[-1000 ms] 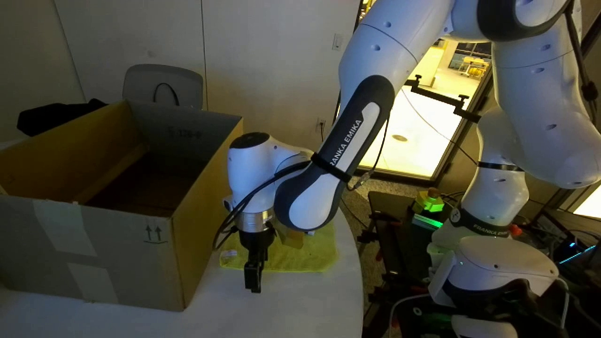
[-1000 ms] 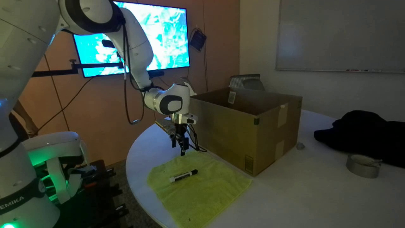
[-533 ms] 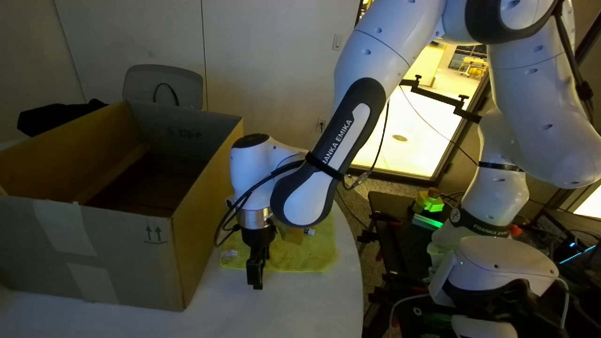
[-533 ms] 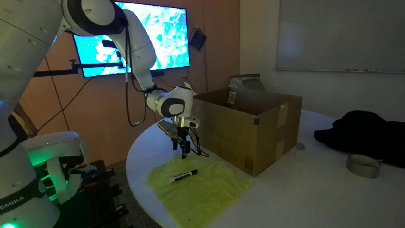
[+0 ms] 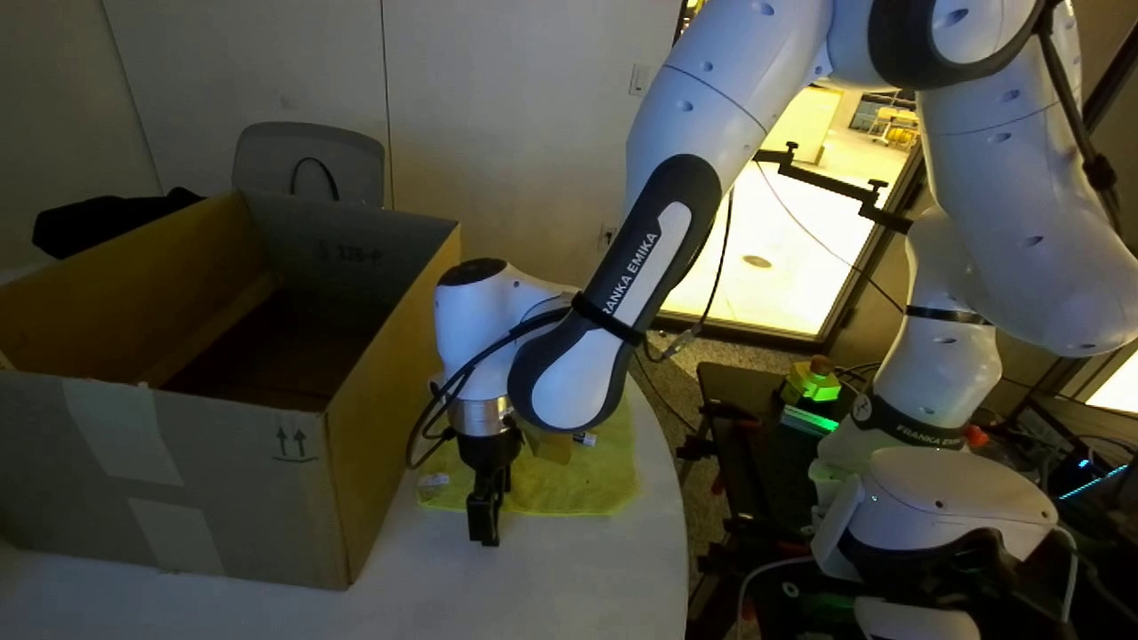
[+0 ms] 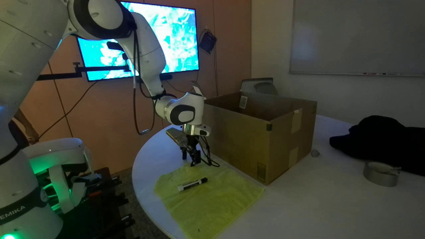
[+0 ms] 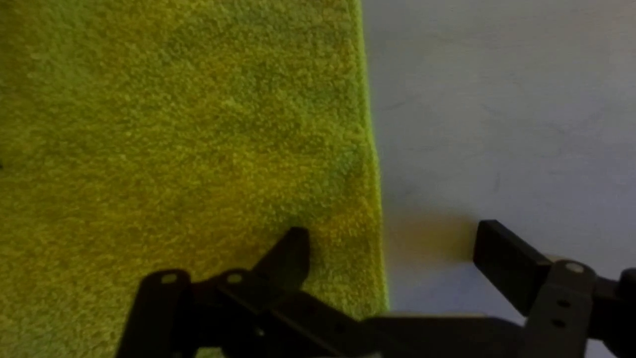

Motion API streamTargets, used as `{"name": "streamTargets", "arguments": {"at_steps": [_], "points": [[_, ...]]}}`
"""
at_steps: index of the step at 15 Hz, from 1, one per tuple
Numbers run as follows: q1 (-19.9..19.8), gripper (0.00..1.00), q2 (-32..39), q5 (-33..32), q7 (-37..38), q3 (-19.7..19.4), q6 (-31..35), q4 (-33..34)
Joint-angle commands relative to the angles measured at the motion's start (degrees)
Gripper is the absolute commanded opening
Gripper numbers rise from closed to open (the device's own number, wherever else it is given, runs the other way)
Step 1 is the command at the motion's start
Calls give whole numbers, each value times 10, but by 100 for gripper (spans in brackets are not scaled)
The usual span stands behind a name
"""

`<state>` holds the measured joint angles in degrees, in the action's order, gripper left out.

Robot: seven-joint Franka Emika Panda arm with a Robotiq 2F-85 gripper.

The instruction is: Put the marker on the towel then fold it and put it inside the box

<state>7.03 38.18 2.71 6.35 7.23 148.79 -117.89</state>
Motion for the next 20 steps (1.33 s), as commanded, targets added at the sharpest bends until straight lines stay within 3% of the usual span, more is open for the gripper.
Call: {"name": "streamTargets", "arguments": {"at_steps": [1, 8, 10, 20], "points": [[-5, 59, 22, 13, -16, 3, -15, 24], [0, 5, 15, 7, -11, -2, -33, 24], [5, 0, 10, 3, -3, -8, -36, 21], [56, 1, -96, -41, 109, -87, -40, -51]]}}
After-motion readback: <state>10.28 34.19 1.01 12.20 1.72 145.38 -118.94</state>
